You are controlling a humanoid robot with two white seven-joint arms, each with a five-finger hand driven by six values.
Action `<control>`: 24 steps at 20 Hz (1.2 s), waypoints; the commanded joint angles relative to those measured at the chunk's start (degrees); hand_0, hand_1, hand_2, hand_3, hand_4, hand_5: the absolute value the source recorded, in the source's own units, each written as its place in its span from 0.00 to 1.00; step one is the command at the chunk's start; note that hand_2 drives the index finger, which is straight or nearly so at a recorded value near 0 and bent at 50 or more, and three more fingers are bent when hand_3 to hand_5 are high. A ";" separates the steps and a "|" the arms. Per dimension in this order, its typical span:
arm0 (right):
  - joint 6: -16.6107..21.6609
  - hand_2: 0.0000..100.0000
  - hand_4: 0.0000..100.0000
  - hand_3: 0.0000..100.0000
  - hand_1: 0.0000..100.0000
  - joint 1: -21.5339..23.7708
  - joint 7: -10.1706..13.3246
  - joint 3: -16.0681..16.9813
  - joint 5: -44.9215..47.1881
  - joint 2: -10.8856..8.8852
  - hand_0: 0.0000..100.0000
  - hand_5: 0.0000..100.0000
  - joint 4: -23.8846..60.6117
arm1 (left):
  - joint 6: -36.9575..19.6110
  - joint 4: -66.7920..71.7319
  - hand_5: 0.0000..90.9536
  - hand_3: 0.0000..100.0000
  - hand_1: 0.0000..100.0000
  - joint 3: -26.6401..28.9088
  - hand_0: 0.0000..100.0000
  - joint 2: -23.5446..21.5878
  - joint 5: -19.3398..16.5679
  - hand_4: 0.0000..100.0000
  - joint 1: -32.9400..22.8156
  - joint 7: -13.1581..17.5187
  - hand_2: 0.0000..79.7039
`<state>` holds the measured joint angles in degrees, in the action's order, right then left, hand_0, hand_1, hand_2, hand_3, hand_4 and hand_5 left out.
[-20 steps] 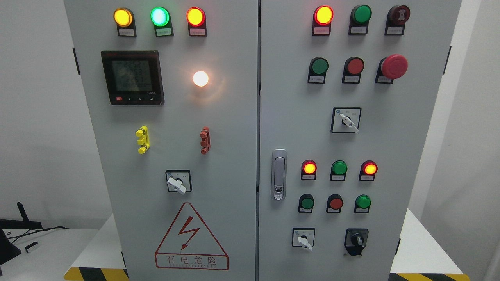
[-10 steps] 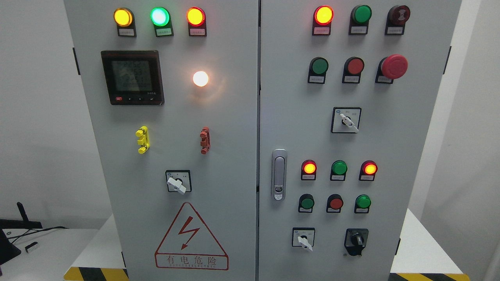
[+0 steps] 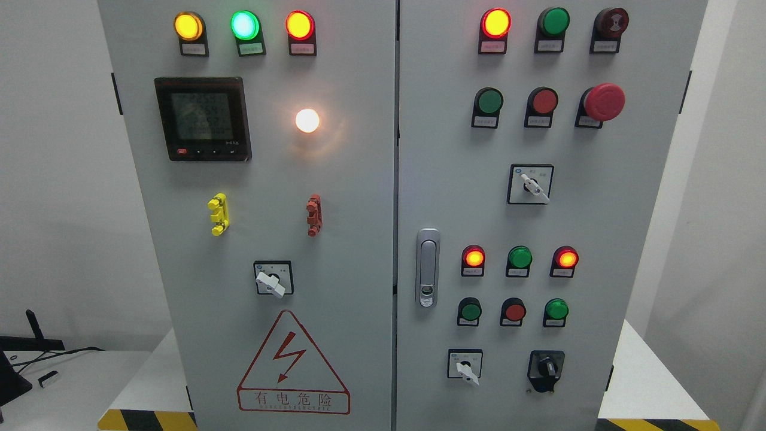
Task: Trip black knob to open circuit
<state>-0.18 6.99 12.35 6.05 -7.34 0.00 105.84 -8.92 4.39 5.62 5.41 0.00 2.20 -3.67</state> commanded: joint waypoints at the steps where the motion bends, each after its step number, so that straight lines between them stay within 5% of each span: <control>1: -0.79 0.43 0.94 0.86 0.63 -1.97 0.04 -3.32 -0.13 1.58 0.38 1.00 0.51 | -0.04 0.00 0.00 0.00 0.39 0.00 0.12 -0.05 0.27 0.00 0.00 -0.02 0.00; 24: -6.94 0.39 0.93 0.83 0.73 -8.65 0.04 -4.47 -0.05 1.76 0.38 1.00 -2.65 | -0.04 0.00 0.00 0.00 0.39 0.00 0.12 0.03 0.27 0.00 0.00 -0.02 0.00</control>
<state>-5.82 0.51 12.38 0.97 -7.46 0.00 104.33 -8.92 4.39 5.62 5.43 0.00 2.20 -3.67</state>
